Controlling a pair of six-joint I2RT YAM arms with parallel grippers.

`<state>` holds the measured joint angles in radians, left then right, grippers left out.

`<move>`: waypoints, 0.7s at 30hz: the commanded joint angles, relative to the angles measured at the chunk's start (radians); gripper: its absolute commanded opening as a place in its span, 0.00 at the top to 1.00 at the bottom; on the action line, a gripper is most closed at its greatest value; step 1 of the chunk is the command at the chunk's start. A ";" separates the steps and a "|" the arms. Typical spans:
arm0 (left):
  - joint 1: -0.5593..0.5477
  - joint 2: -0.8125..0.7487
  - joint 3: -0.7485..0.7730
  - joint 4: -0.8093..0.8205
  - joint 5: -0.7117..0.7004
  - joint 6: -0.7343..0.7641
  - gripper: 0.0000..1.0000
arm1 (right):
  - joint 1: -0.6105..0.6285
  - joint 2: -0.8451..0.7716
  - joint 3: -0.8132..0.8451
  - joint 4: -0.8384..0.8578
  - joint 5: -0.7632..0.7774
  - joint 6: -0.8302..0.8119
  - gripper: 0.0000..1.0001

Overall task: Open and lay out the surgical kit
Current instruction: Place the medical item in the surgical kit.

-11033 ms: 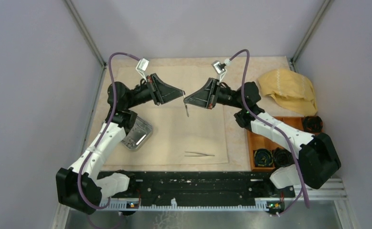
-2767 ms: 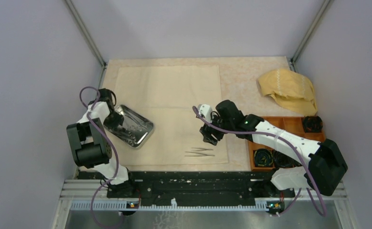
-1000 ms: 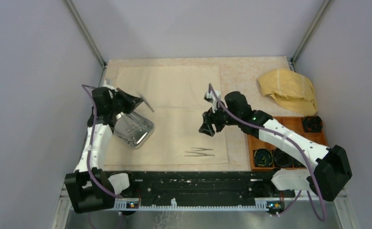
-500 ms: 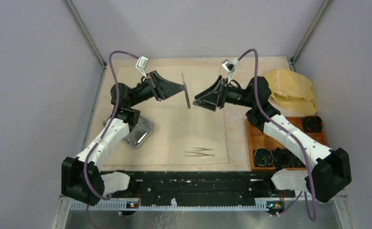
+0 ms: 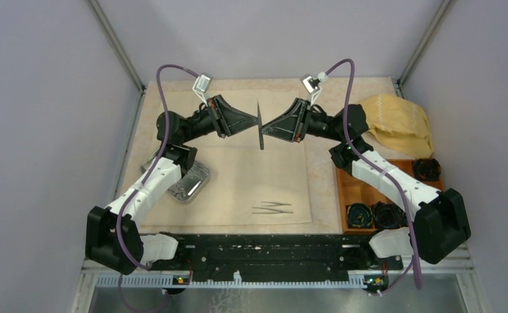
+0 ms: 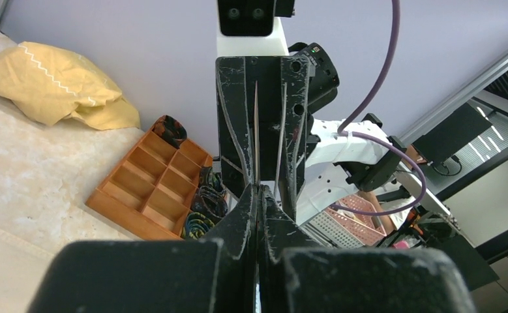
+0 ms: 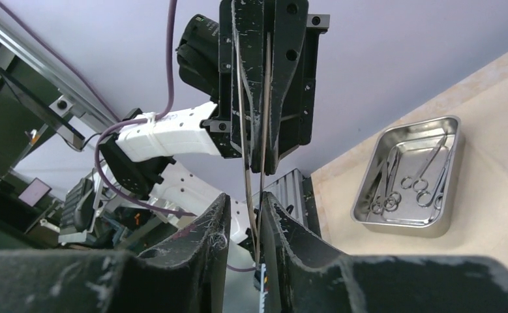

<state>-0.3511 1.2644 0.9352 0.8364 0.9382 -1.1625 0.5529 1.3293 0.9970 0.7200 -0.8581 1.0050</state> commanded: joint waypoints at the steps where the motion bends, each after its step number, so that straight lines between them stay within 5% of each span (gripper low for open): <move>1: -0.012 0.009 0.057 0.061 0.011 0.051 1.00 | -0.009 0.012 0.051 0.099 -0.021 0.030 0.79; 5: -0.015 0.014 0.074 0.037 0.013 0.068 1.00 | -0.009 0.017 0.050 0.105 -0.021 0.033 0.86; 12: -0.021 0.013 0.081 0.017 0.010 0.082 1.00 | -0.008 0.019 0.037 0.103 -0.011 0.031 0.82; 17: -0.025 0.009 0.090 -0.023 0.010 0.113 1.00 | -0.009 0.024 0.029 0.112 -0.008 0.030 1.00; 21: -0.024 0.003 0.096 -0.056 0.000 0.150 1.00 | -0.010 0.027 0.021 0.124 -0.010 0.031 1.00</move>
<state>-0.3676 1.2728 0.9871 0.7815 0.9497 -1.0901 0.5488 1.3552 0.9970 0.7750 -0.8623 1.0405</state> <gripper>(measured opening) 0.005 0.023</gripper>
